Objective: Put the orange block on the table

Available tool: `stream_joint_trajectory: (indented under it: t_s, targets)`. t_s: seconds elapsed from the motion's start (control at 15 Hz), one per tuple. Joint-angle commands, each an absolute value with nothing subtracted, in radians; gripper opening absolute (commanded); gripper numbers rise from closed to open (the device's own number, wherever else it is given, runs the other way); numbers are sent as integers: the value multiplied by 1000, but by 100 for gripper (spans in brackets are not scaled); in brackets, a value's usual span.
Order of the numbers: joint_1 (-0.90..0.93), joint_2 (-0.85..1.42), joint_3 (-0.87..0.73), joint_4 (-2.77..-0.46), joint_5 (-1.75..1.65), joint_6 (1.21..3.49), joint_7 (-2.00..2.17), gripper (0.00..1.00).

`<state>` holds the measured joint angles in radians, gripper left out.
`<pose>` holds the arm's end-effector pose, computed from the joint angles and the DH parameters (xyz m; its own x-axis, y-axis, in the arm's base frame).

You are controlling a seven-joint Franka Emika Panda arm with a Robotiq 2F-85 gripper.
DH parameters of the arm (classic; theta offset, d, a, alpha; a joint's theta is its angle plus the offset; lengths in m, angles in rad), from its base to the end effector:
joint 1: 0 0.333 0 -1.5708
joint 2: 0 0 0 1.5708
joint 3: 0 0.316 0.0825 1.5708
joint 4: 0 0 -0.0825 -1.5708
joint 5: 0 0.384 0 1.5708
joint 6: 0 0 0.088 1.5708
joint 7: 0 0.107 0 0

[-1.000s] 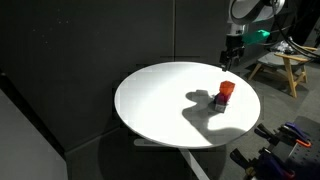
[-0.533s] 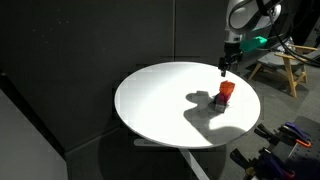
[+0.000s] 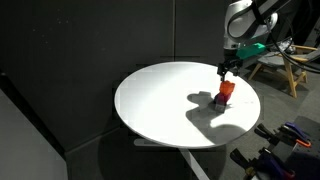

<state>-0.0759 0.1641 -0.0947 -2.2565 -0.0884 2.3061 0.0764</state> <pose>0.5158 -0.0908 0.2814 0.9764 -0.1859 -0.1102 -0.1774 -0.9807 0.0824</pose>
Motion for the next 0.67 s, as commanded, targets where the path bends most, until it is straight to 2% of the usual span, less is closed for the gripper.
stream_joint_trajectory:
  t_s: [0.0, 0.6]
  targets:
    - [-70, 178, -103, -2258, -120, 2320, 122, 100]
    - [-69, 239, -106, -2220, -114, 2308, 117, 100]
